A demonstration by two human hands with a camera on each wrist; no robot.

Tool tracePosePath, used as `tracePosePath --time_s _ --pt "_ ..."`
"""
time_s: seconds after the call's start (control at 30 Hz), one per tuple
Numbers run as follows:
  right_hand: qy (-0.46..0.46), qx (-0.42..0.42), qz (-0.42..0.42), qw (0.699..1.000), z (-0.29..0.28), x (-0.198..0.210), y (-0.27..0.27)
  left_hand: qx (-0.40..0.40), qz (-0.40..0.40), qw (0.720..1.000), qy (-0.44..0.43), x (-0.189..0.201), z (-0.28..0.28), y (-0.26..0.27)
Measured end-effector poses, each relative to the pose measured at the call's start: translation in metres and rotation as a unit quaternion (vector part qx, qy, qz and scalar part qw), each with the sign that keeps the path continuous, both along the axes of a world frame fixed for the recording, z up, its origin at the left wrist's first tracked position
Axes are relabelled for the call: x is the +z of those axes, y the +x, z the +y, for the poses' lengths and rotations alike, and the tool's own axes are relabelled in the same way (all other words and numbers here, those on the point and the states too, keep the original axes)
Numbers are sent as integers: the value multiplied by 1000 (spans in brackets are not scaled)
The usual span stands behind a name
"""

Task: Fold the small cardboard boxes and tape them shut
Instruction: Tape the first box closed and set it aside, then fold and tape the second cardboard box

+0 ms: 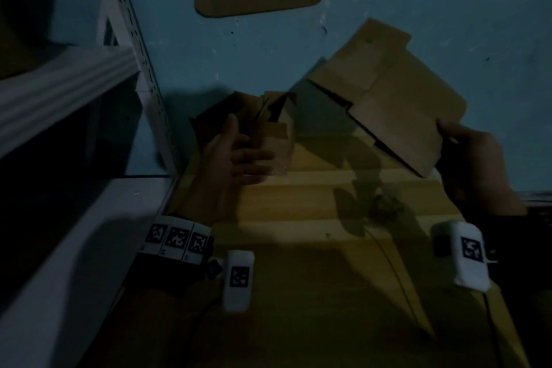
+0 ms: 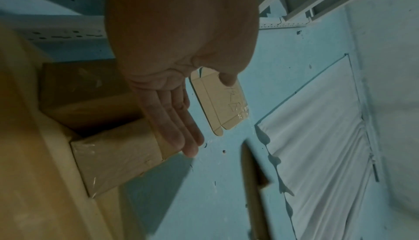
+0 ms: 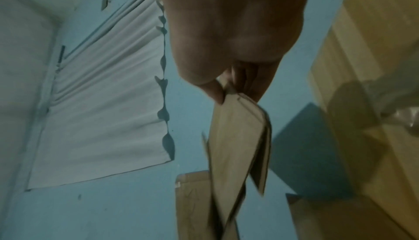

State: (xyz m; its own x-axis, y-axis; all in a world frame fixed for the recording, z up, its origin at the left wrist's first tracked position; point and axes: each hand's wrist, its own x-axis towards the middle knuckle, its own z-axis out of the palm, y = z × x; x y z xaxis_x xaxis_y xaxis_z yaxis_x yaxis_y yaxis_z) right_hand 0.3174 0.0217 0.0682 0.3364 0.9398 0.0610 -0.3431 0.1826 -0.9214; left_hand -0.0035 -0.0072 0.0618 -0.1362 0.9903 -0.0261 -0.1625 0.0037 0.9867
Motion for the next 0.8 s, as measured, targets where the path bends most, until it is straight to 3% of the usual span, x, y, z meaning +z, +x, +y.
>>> tracePosePath --time_s 0.13,0.2,0.3,0.5,0.63,0.73,0.8 --pt "-27 -82 -55 995 10 -17 10 8 6 1000 -13 -2 2 1" --pt "-47 -33 -78 995 22 -26 11 7 4 1000 -18 -3 2 2" --pt "-126 -9 -223 966 25 -40 -3 10 5 1000 -18 -5 1 3" --pt "-165 9 -103 981 38 -59 -12 10 20 1000 -22 -10 2 2" --pt "-186 56 -218 956 39 -55 -18 7 19 999 -30 -12 3 0" --pt "-146 61 -309 938 38 -56 -13 7 23 999 -28 -12 4 -2" --pt "-148 33 -300 942 38 -58 -10 8 25 999 -28 -13 4 -2"
